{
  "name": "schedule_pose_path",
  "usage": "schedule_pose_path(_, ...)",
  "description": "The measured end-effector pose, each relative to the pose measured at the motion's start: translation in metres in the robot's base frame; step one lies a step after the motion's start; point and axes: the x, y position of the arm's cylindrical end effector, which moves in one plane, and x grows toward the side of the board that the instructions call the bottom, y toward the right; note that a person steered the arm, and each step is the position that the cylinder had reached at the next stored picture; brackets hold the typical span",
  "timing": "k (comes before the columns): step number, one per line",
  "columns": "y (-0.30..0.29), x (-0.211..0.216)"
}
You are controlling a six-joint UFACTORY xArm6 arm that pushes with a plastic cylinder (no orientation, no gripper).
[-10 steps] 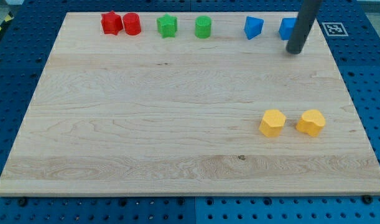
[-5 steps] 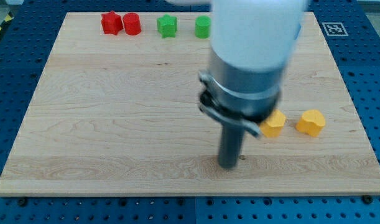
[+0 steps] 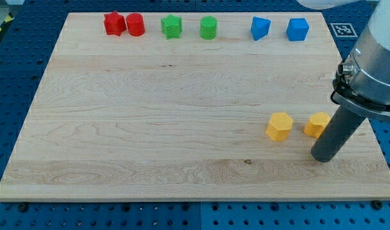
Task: Place the yellow heart above the yellow hexagon
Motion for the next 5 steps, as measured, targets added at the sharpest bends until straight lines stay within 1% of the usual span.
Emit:
schedule_pose_path(1,0.001,-0.003)
schedule_pose_path(3,0.003,-0.036)
schedule_pose_path(5,0.051,-0.062)
